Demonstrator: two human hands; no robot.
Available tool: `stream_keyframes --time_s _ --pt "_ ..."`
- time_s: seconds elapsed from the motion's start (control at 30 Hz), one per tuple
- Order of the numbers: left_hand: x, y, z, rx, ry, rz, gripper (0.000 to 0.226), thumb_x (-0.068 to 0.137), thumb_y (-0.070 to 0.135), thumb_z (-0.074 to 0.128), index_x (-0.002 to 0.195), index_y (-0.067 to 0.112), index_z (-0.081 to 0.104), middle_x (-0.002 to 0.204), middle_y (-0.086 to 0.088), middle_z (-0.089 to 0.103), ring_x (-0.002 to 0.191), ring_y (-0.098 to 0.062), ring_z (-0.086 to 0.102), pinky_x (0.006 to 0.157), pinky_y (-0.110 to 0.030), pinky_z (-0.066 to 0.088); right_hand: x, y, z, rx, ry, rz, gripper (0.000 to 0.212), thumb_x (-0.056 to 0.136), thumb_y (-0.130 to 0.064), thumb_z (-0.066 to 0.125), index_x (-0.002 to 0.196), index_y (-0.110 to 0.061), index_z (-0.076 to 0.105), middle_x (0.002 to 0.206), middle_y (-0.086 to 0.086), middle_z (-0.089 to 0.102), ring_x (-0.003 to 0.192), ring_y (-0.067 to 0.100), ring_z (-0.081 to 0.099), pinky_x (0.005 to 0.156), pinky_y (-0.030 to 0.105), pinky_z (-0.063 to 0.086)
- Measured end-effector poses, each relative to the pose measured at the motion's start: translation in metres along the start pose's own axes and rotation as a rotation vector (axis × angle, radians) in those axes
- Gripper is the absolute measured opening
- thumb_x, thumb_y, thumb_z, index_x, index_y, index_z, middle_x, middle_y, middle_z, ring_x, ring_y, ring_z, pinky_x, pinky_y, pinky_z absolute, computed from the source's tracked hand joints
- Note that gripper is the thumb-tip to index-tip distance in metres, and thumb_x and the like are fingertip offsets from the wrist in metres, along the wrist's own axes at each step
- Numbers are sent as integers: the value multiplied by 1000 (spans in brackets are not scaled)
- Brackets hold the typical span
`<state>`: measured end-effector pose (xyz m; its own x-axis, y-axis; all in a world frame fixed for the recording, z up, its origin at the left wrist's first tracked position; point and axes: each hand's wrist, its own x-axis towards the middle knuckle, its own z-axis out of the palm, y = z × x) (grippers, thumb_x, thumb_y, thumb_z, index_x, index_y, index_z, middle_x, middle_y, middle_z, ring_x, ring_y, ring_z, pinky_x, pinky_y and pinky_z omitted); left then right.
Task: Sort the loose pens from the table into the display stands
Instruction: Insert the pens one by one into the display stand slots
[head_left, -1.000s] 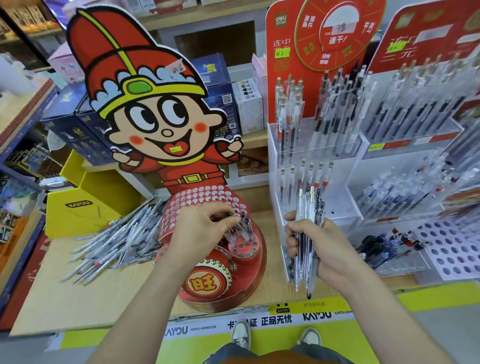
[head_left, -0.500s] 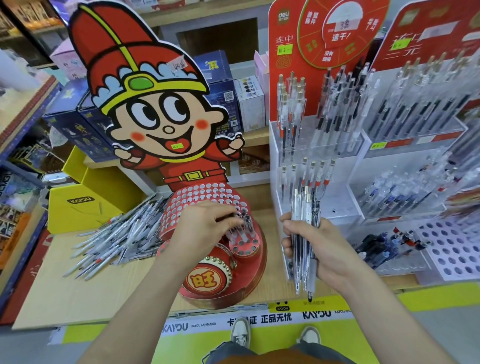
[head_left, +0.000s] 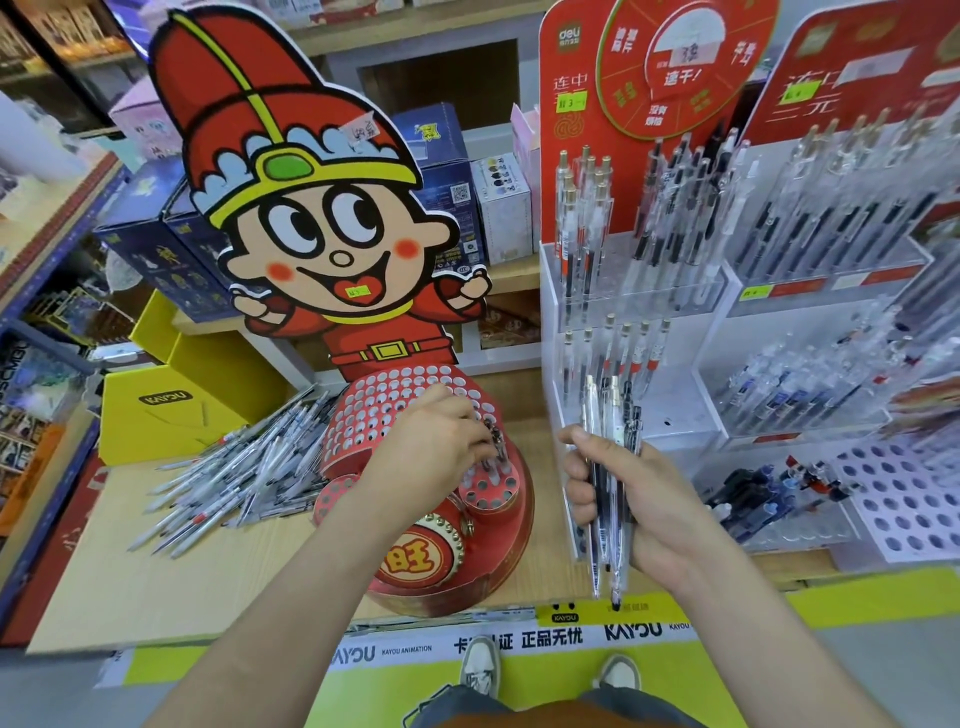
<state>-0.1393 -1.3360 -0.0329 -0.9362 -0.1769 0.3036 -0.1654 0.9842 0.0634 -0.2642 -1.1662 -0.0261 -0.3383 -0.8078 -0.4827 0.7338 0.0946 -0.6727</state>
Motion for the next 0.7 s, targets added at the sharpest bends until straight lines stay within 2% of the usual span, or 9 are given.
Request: stream_keyframes --time_s 0.07,0.17,0.27,0.37,0.43,0.53,0.6,0.7 --pt "1 5 2 20 -35 -8 24 53 15 94 70 22 78 62 8 62 73 -8 35 65 -19 29 0 1 0 22 -11 6 21 74 -20 69 89 -8 61 61 4 52 48 12 47 40 20 40" --pt "-1 4 9 -35 -58 -187 9 72 27 83 76 20 78 67 6 59 72 -11 38 64 -20 29 -2 2 1 47 -39 18 20 75 -17 67 91 -6 63 63 5 52 48 12 48 41 20 41" --pt "1 5 12 5 -89 -237 20 79 37 74 82 17 78 70 5 51 76 -13 35 62 -28 32 -3 3 2 26 -96 19 21 77 -15 64 96 -4 62 64 4 53 48 12 48 41 20 42" --pt "2 6 7 -25 -202 -331 31 84 48 65 96 21 75 78 7 46 83 -13 35 69 -28 32 -4 5 4 18 -154 23 19 82 -13 62 98 -4 61 64 4 52 46 11 47 41 20 40" --pt "2 11 -3 -179 -121 -439 29 85 49 64 96 23 73 79 11 52 84 -9 42 68 -24 32 -5 5 4 13 -202 23 15 84 -14 64 97 -6 63 64 3 51 46 11 47 41 20 40" --pt "14 30 -29 -745 94 -650 24 91 39 58 96 20 73 78 16 65 71 5 57 64 -13 39 -5 6 5 -21 -246 31 17 80 -19 71 92 -9 66 64 2 49 47 11 46 42 20 39" --pt "25 42 -43 -982 47 -669 26 88 38 59 94 16 72 72 14 67 60 7 56 58 -9 40 -5 7 7 -65 -265 42 18 77 -23 75 85 -11 64 63 2 48 47 11 46 42 21 39" --pt "34 52 -48 -1127 9 -722 22 81 31 71 86 9 70 65 8 65 57 -3 58 55 -15 45 -7 6 11 -100 -307 39 18 73 -28 79 75 -16 65 64 3 49 48 11 47 43 21 39"
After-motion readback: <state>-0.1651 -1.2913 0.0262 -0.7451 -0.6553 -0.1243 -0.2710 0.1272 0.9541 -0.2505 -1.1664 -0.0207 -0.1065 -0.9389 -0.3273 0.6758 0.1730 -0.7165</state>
